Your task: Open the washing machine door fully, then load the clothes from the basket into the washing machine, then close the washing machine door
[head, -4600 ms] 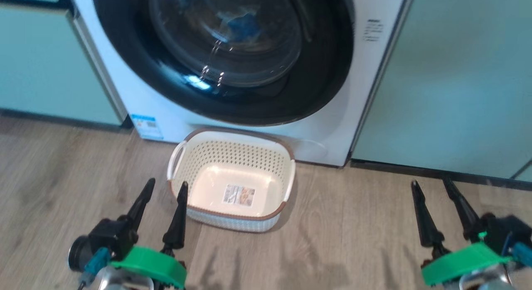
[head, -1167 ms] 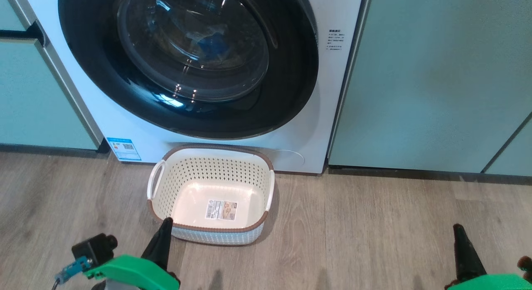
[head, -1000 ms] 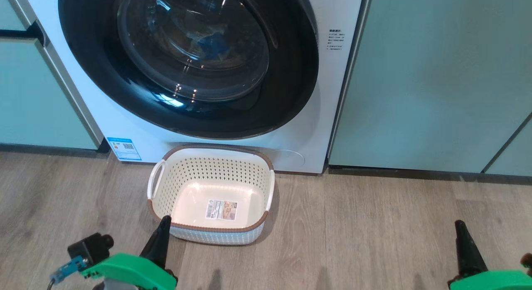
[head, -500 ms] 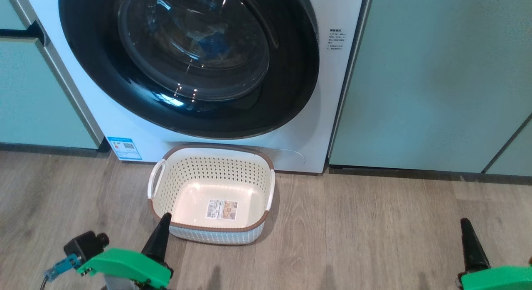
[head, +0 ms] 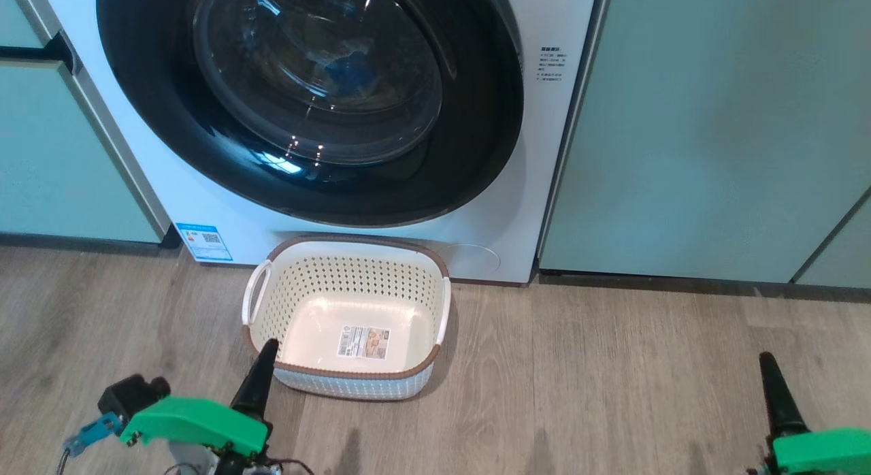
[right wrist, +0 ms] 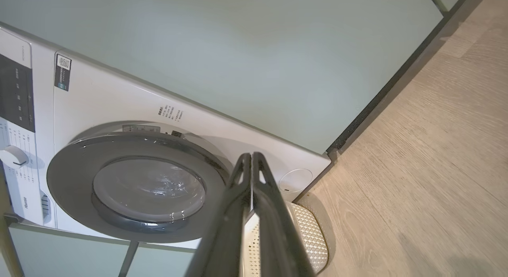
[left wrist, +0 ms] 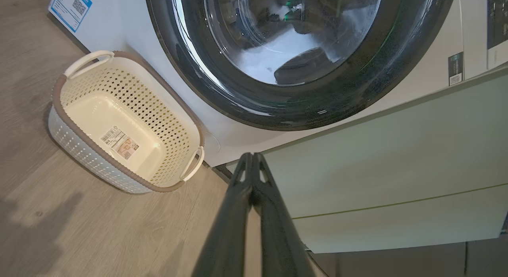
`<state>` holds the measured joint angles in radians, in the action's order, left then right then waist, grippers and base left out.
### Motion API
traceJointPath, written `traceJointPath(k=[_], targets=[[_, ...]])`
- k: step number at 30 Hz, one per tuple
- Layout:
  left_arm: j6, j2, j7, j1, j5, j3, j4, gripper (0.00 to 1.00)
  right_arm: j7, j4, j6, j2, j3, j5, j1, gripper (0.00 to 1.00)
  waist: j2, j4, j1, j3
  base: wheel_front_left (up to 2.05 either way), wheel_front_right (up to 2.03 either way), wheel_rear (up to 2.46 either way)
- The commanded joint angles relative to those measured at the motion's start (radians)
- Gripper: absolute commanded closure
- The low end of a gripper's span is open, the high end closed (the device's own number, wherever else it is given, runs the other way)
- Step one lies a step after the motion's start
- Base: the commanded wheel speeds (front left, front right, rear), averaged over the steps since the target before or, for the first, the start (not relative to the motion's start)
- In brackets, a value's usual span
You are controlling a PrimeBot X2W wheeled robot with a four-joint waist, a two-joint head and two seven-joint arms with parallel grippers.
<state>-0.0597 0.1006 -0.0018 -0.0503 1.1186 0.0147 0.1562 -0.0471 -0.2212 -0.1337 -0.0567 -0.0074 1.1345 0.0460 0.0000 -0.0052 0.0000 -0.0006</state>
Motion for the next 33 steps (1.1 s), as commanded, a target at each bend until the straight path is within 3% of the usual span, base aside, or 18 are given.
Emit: traceJointPath(k=[1, 33], targets=[[-0.009, 0.002, 0.005, 0.058, 0.033, -0.033, -0.019, 1.0, 0.011, 0.026, 0.002, -0.022, 0.0, 0.034, -0.068, 1.0, 0.0, 0.0, 0.0, 0.0, 0.0, 0.0, 0.0], [-0.053, -0.02, 0.066, 0.127, 0.373, -0.08, 0.057, 1.0, 0.095, -0.007, 0.003, -0.021, -0.048, 0.368, -0.126, 1.0, 0.0, 0.004, 0.0, 0.003, 0.0, 0.0, 0.0]])
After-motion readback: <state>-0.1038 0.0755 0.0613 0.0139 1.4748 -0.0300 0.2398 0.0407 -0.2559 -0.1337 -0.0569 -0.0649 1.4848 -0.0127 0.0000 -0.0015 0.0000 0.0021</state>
